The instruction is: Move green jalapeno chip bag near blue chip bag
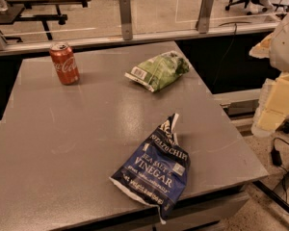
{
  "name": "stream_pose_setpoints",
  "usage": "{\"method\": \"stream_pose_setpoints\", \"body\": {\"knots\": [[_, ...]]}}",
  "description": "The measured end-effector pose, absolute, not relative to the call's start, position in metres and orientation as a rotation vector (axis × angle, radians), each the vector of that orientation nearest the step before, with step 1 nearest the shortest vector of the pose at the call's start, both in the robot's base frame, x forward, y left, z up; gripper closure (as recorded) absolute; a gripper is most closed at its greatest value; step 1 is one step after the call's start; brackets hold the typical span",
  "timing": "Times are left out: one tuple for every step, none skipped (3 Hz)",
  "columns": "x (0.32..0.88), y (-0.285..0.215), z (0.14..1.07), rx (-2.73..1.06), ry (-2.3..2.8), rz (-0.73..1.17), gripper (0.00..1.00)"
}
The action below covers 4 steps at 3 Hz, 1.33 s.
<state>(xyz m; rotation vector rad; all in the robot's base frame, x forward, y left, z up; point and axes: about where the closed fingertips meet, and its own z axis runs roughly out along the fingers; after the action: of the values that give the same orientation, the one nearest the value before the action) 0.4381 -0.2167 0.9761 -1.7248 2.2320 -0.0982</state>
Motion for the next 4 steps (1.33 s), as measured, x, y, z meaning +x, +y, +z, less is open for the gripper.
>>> {"method": "stream_pose_setpoints", "body": {"knots": [[0.441, -0.216, 0.976, -1.726, 2.224, -0.099, 0.00], [0.467, -0.209, 0.974, -1.738, 2.162, -0.098, 0.00], [0.508, -0.198, 0.966, -1.771, 2.084, -0.097, 0.00], [0.567, -0.176, 0.947, -1.837, 1.990, -0.049, 0.00]]}}
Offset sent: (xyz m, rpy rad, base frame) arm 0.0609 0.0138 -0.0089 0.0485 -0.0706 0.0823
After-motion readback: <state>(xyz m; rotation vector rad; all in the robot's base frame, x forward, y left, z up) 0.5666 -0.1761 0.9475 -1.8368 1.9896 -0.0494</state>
